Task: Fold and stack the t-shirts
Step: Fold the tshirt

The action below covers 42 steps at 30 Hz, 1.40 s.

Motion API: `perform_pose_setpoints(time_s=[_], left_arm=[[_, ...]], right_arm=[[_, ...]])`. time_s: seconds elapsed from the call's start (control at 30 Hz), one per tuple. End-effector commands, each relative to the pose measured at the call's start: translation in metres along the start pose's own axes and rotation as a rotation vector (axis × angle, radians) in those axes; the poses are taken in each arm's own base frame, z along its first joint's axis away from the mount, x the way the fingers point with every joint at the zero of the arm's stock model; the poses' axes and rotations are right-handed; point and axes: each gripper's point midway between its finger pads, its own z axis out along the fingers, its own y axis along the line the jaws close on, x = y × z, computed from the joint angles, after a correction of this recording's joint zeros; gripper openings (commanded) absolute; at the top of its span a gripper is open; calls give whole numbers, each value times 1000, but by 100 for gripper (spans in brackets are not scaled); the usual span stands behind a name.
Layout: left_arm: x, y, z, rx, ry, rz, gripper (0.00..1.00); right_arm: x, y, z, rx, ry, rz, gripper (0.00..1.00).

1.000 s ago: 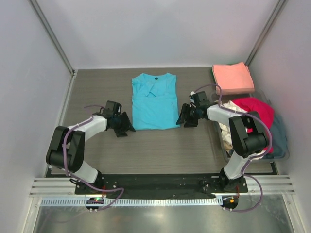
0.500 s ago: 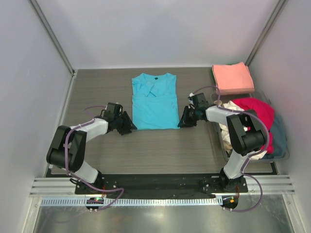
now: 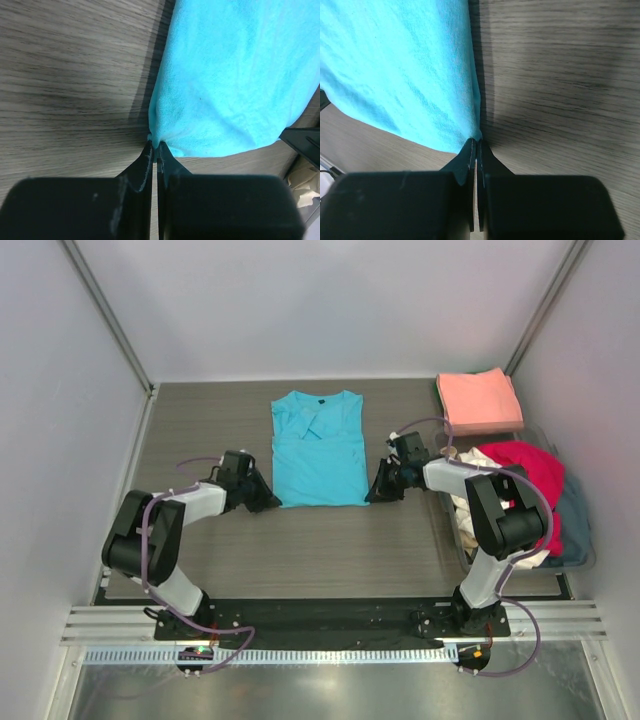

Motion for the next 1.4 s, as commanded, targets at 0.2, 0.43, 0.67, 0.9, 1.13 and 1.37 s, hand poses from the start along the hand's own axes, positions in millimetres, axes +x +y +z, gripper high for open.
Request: perform_pose_setpoints(time_s=[0.2,0.43,0.67,0.9,1.13,1.37], left_arm=[[21,16,-20,-95,13,36,0],[51,5,-68,-67,26,79,0],[79,-5,-126,-36,24,94,0],[62,-17,-189,-35,-84,141,1],[10,-39,-193,-153,-181,289,1],[-39,-66,-161,-165,-176,305,0]], right_arm=[[13,5,-25,-12,-27,-15,1],[32,13,-69,-31,-53,-32,1],[72,24,-114,-44,-41,-59,1],[73,39,-154,-24,-118,-69,1],[20,55,-161,65,-174,-152,1],[-33,60,-136,158,-181,-206,1]])
